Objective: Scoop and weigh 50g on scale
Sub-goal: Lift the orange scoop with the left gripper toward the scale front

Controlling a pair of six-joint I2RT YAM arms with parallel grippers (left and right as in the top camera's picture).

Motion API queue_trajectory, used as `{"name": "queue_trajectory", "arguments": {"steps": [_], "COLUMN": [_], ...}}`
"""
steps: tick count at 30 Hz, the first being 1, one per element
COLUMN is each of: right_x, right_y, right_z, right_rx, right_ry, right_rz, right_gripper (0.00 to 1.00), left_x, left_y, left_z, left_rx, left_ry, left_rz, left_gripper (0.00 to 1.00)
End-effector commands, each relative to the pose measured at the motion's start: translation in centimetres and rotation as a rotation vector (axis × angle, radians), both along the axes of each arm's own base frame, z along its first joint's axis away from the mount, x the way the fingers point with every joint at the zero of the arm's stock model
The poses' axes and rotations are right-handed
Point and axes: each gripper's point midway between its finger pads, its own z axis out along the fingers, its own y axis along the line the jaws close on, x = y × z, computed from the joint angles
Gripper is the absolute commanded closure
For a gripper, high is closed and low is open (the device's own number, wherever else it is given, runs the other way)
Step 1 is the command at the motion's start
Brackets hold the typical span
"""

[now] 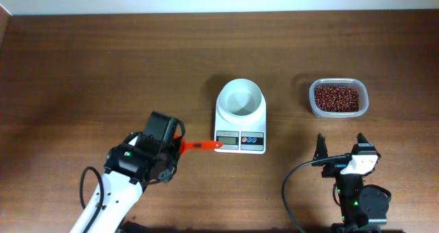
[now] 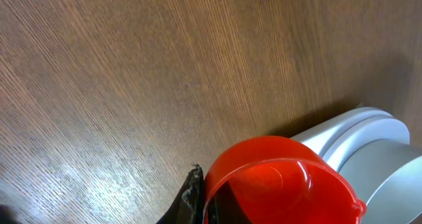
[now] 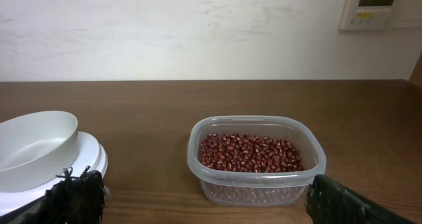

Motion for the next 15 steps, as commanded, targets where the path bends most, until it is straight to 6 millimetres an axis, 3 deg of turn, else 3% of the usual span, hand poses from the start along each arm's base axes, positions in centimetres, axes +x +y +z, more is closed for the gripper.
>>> {"name": "queue_trajectory", "arguments": {"steps": [1, 10, 15], "right_x": [0.0, 0.0, 0.0], "right_y": [0.0, 0.0, 0.0], "right_z": [-0.3, -0.3, -0.3], "right_rx": [0.002, 0.002, 0.002], "right_ry": [0.004, 0.004, 0.004], "right_rz": [-0.006, -0.006, -0.006], "right_gripper": [0.01, 0.01, 0.01], "left_x": [-0.4, 2.3, 5.1], "left_y": [0.4, -0.9, -1.6], "left_z": [-0.3, 1.2, 5.4], "left_rx": [0.025, -0.018, 0.076], "left_ry": [0.018, -0.103, -0.267], "left_rz": [0.013, -0.045, -0.284], "left_gripper": [1.0, 1.0, 1.0]}}
